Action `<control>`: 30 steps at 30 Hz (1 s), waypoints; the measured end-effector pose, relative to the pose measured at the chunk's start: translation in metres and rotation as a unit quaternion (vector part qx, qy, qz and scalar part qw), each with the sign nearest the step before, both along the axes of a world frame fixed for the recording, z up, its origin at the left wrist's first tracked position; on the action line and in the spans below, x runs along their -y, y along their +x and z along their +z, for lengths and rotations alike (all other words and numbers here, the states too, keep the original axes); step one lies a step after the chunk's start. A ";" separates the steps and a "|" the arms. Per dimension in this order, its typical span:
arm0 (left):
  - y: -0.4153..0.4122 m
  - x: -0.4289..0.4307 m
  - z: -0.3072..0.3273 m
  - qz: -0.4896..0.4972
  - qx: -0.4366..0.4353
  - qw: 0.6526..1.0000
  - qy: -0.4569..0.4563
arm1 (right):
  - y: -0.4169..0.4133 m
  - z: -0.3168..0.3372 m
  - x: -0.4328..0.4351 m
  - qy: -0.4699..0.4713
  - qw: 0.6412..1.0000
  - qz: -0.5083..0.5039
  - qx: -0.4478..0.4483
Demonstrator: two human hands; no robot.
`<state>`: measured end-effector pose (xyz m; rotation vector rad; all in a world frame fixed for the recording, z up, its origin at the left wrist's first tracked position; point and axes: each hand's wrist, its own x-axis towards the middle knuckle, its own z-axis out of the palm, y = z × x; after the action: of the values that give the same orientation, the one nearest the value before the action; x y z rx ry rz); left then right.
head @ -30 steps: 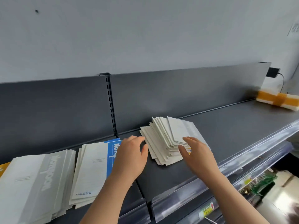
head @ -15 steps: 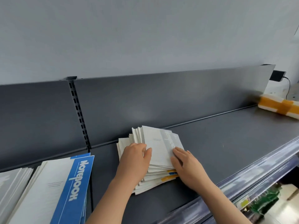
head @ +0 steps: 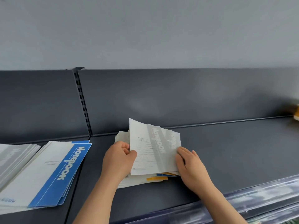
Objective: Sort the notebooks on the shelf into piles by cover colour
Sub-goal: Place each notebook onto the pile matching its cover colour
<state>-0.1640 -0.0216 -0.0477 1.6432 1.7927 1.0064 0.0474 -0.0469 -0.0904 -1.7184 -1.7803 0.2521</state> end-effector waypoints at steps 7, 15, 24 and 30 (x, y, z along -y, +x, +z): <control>0.007 0.008 -0.002 0.064 0.032 0.997 0.041 | -0.006 -0.003 0.001 0.012 0.995 0.094 0.014; -0.002 0.013 -0.002 0.084 0.051 0.995 -0.010 | -0.007 0.003 0.007 0.036 0.989 0.136 -0.041; -0.010 0.019 -0.007 0.071 0.096 0.993 -0.017 | -0.009 0.001 0.004 0.054 0.988 0.145 0.019; -0.012 0.020 -0.009 0.094 0.098 0.991 -0.015 | -0.008 0.002 0.005 0.043 0.986 0.162 -0.025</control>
<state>-0.1756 -0.0419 -0.0567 1.3259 1.8423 1.1747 0.0394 -0.0522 -0.0879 -1.3461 -1.9988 0.3460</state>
